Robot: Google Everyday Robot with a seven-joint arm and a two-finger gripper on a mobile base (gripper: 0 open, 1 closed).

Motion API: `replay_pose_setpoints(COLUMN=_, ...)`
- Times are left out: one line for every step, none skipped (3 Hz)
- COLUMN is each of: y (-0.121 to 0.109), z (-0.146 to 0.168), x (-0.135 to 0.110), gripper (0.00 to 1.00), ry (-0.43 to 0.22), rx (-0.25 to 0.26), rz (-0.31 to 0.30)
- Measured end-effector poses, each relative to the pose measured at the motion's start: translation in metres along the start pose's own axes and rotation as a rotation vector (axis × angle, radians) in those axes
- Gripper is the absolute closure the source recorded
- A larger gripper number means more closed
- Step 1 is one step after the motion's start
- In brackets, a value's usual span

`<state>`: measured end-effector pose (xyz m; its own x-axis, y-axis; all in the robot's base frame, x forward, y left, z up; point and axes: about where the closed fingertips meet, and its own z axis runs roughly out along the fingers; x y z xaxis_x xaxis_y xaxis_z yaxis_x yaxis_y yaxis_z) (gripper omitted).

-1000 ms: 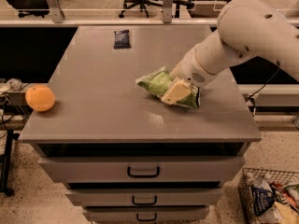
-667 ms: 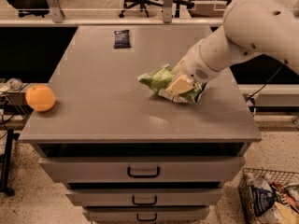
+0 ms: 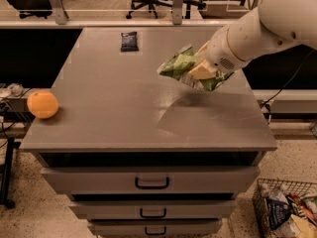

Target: Move green jalapeno chip bag near orange

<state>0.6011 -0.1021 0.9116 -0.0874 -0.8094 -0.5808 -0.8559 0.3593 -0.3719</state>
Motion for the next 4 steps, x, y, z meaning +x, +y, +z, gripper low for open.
replay_pose_setpoints(y=0.0, z=0.0, x=0.0, gripper=1.0, ry=0.0, rx=0.0, rz=0.0)
replay_pose_setpoints(y=-0.006, z=0.007, x=0.004, gripper=1.0, ry=0.001, rx=0.032, rz=0.011)
replay_pose_setpoints(y=-0.033, z=0.026, x=0.005, gripper=1.0, ry=-0.015, rx=0.09, rz=-0.014)
replay_pose_setpoints(y=-0.049, z=0.047, x=-0.013, gripper=1.0, ry=-0.089, rx=0.098, rz=-0.055)
